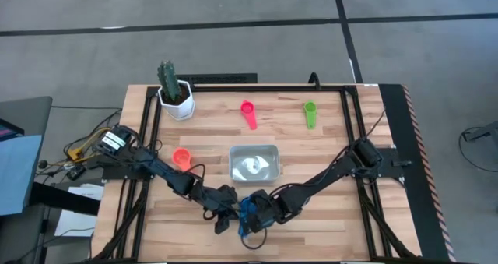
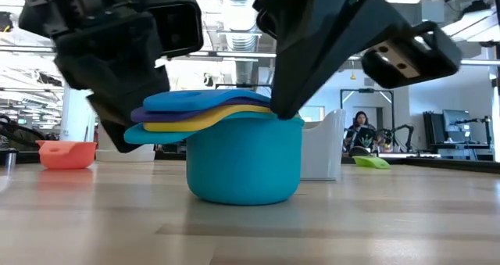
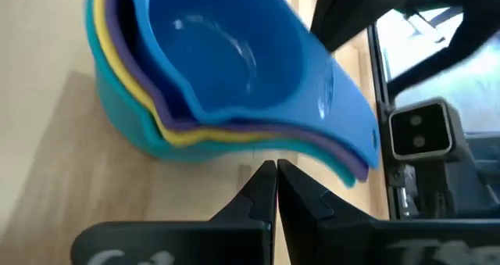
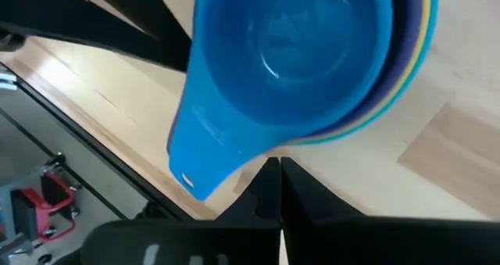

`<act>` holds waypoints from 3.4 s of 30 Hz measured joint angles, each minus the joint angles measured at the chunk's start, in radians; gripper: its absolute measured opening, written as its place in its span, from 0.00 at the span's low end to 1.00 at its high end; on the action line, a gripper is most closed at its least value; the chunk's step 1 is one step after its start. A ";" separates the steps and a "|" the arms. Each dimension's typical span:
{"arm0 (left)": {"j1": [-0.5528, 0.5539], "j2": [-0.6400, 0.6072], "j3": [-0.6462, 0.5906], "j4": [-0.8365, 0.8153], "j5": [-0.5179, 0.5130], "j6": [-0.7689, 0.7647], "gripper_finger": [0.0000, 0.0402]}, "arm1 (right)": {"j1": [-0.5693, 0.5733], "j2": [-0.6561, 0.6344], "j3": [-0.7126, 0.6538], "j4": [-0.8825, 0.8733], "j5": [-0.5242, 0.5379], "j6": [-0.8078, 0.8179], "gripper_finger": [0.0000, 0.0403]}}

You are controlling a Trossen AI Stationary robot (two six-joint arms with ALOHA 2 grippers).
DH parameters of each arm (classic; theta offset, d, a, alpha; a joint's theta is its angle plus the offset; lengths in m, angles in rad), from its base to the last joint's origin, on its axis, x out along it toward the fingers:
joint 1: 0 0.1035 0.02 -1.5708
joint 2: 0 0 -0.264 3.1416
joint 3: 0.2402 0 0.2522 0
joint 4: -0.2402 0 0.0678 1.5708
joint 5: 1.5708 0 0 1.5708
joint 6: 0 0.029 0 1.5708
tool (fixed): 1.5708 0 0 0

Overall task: Nest measuring cups in basket
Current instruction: Stack the blue measuring cup on top of the dark blue measuring cup

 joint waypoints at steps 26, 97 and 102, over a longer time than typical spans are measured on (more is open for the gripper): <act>0.068 -0.091 -0.001 -0.070 0.009 0.008 0.00 | -0.006 -0.118 0.000 -0.213 0.022 -0.108 0.09; 0.066 -0.611 -0.077 -0.687 -0.711 -0.351 0.07 | -0.257 -0.392 -0.339 0.305 -0.090 -1.647 0.27; 0.072 -0.629 -0.067 -0.770 -0.599 -0.353 0.08 | -0.253 -0.300 -0.273 0.323 -0.045 -1.643 0.35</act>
